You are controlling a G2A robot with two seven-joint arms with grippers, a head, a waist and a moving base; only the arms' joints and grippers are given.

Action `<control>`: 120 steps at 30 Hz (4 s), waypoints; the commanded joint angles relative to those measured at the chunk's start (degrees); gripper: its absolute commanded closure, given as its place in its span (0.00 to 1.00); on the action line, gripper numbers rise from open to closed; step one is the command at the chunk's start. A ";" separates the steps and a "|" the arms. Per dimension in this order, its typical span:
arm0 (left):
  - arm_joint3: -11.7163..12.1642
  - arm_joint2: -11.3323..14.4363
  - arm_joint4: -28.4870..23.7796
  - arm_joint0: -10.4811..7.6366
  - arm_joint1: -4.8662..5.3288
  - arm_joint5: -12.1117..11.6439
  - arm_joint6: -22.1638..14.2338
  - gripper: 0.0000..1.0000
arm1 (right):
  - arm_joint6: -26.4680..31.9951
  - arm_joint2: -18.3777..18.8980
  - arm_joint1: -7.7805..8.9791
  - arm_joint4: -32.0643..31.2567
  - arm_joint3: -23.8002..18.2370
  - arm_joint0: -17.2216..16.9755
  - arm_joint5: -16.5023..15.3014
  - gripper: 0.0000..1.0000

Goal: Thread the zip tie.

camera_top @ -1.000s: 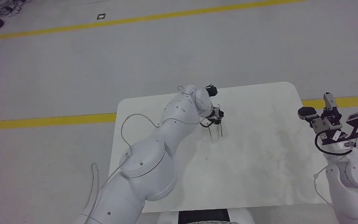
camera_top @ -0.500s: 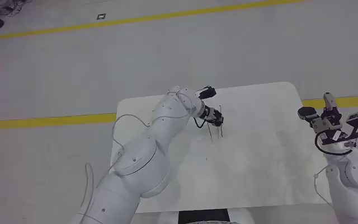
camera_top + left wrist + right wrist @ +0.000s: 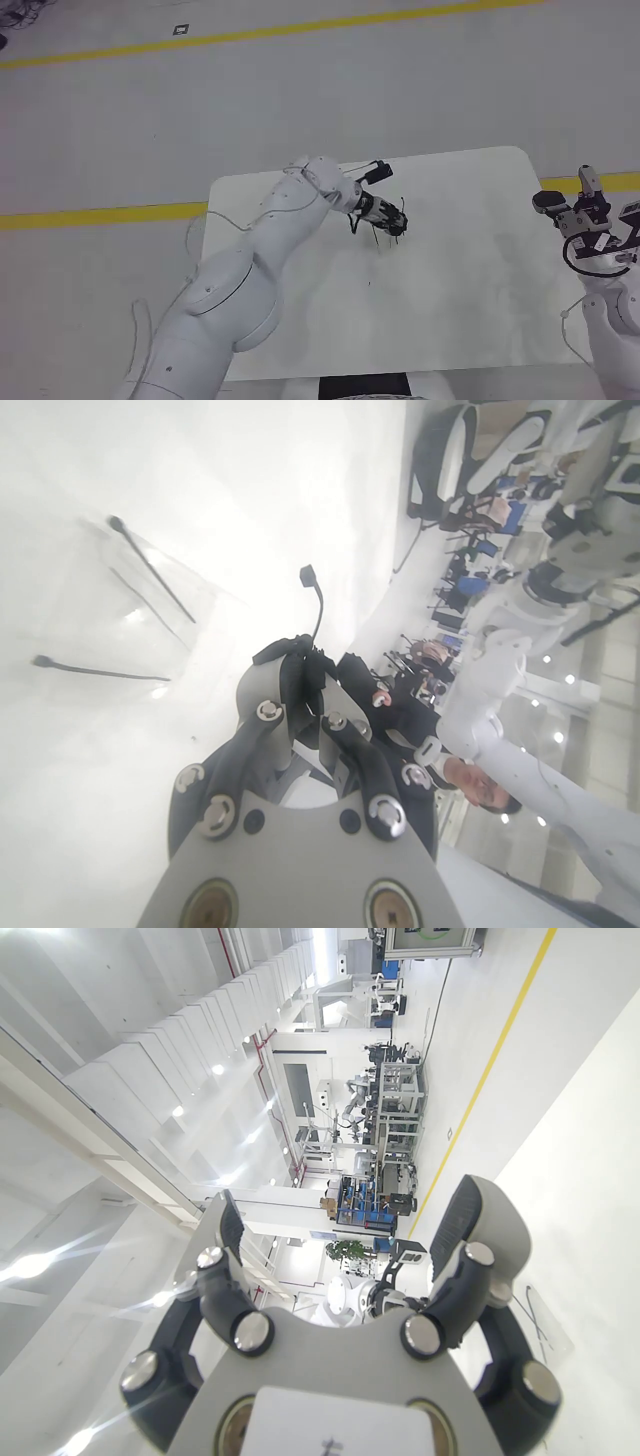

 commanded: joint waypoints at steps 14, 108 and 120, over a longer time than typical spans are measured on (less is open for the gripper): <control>-17.21 -7.85 1.18 7.42 9.51 0.00 -7.41 1.00 | 0.00 0.00 0.00 0.00 0.00 0.00 0.00 0.00; -57.34 -18.17 10.42 27.40 24.93 0.00 -5.08 1.00 | 58.64 -25.42 -4.30 2.00 29.49 29.30 -5.52 0.00; -57.34 -18.17 10.42 27.40 24.93 0.00 -5.08 1.00 | 57.26 -27.50 -4.00 -3.15 26.76 29.19 -5.52 0.12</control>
